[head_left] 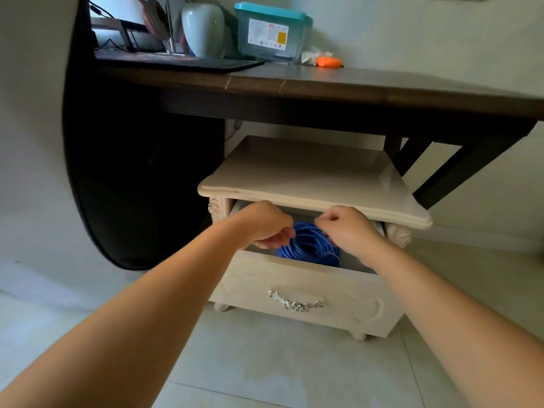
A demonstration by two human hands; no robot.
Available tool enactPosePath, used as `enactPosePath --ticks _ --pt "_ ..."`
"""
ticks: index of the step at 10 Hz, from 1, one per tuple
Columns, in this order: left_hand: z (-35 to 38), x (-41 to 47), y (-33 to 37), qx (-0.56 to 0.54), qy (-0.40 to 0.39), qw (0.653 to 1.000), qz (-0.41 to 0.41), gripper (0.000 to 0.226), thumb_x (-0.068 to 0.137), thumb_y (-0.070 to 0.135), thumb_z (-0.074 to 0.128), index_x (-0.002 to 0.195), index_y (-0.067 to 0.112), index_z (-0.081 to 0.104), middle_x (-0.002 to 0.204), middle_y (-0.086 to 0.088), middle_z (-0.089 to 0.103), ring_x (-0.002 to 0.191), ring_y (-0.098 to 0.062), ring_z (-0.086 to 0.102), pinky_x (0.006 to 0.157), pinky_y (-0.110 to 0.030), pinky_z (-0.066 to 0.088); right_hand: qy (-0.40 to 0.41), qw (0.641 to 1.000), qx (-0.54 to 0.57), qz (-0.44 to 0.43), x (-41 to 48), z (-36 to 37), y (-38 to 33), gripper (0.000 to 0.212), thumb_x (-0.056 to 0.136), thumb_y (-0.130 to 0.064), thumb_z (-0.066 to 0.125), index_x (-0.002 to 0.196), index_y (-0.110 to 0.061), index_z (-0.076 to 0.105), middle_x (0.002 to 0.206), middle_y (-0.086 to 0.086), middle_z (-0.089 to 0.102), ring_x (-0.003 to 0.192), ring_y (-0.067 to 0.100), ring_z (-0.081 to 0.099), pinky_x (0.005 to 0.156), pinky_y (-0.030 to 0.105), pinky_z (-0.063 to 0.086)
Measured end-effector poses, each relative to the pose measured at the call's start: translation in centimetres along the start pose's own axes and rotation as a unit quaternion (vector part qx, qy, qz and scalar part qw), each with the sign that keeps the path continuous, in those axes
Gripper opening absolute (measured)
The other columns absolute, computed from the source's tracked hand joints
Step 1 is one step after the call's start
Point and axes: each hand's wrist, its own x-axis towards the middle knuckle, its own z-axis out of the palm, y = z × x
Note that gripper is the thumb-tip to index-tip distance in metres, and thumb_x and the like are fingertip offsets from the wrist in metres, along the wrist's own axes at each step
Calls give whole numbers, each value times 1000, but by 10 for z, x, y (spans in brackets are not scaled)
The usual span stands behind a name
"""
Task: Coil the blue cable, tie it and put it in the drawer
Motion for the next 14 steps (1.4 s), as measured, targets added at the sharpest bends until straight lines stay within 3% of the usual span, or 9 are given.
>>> enactPosePath --ticks 1,2,4,5,6,7,8,12,14 --pt "-6 -22 3 91 -130 987 -13 30 99 26 49 91 12 74 77 0 76 63 -11 68 58 -20 51 -141 987 -67 26 -26 -6 -20 36 96 -36 51 78 -9 67 59 6 64 51 21 58 58 28 48" --pt "2 -29 -6 255 -185 949 -12 28 98 31 50 110 14 69 107 2 75 96 -12 71 90 -33 54 -305 920 -239 60 -48 4 -23 35 98 -40 49 100 -12 69 89 5 76 74 20 70 78 31 55" --pt "16 -10 -19 315 -50 946 52 38 94 39 52 115 13 70 113 -2 69 105 -20 63 93 -34 46 -188 937 -294 4 -36 15 -9 30 96 -28 46 70 -14 49 72 3 49 68 19 45 57 30 35" --pt "19 0 -22 295 -28 953 65 38 96 36 51 120 13 68 124 -5 66 114 -22 60 97 -35 45 -146 950 -277 -5 -27 18 -1 26 95 -28 46 79 -14 60 82 1 60 75 18 55 66 28 45" --pt "22 15 -27 266 11 959 95 36 97 31 52 126 13 62 128 -8 62 110 -22 59 92 -32 46 -65 961 -269 -15 -17 24 7 23 95 -31 48 104 -23 67 100 -1 66 90 20 62 80 32 53" --pt "25 24 -31 238 43 964 110 37 96 31 56 131 19 56 129 -5 57 104 -20 56 85 -27 44 -14 963 -269 -28 -8 28 10 22 96 -30 47 110 -26 64 106 -2 66 94 22 61 78 32 50" --pt "31 43 -35 210 84 965 134 40 93 29 60 132 21 54 132 -6 52 111 -23 56 93 -31 47 26 960 -276 -43 10 34 19 24 96 -28 46 112 -23 64 109 0 68 97 24 61 78 33 50" --pt "51 84 -41 252 97 954 132 79 91 28 60 157 21 16 159 -5 20 147 -27 21 114 -42 31 -11 961 -273 -42 51 49 44 57 93 -30 55 145 -20 38 148 6 34 137 27 29 103 38 37" --pt "60 81 -43 241 96 959 115 79 90 24 58 157 22 16 163 -4 13 149 -25 17 117 -44 28 -41 970 -237 -21 51 46 41 65 91 -30 56 151 -23 31 156 3 26 143 24 24 110 37 32"
